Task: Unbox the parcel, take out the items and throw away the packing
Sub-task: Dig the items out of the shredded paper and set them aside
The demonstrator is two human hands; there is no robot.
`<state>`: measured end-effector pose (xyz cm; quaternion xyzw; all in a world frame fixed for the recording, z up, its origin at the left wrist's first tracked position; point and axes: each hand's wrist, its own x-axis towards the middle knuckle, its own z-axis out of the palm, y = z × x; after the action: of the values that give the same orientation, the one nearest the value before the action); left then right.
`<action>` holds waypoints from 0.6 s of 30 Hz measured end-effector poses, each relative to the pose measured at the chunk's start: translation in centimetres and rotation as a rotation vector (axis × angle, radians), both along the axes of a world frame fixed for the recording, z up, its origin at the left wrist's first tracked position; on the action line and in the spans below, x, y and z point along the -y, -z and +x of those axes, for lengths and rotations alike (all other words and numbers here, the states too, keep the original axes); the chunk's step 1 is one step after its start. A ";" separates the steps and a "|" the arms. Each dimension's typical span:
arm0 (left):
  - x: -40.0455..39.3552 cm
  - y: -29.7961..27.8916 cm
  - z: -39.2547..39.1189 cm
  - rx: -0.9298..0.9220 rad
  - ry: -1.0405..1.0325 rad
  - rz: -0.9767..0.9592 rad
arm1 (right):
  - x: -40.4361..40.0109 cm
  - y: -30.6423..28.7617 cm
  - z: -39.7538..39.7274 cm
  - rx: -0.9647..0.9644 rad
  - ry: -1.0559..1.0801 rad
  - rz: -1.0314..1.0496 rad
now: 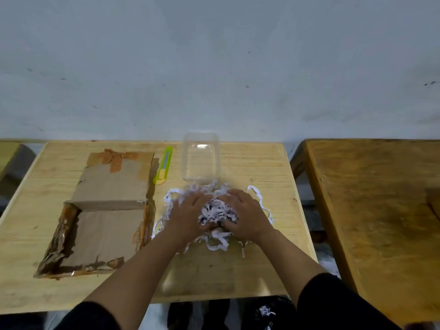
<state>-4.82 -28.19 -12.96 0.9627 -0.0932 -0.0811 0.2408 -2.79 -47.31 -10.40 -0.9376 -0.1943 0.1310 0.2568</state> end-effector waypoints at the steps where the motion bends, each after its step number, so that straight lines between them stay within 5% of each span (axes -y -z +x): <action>1: 0.0 0.1 0.2 -0.021 -0.013 0.011 | 0.3 0.2 0.0 -0.002 0.026 0.025; 12: -1.6 -0.5 1.9 -0.131 -0.135 -0.083 | 0.4 0.3 2.2 -0.138 0.135 0.049; 15: -1.4 -0.7 2.2 0.013 -0.071 -0.131 | 0.6 0.1 2.8 -0.118 0.132 0.011; 18: -1.2 -1.5 1.6 0.354 0.017 -0.116 | 0.7 -0.9 3.2 -0.057 0.080 -0.007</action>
<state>-3.26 -27.03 -11.45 0.9456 -0.1467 0.0931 0.2752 0.38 -48.05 -9.55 -0.9414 -0.1489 0.1479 0.2639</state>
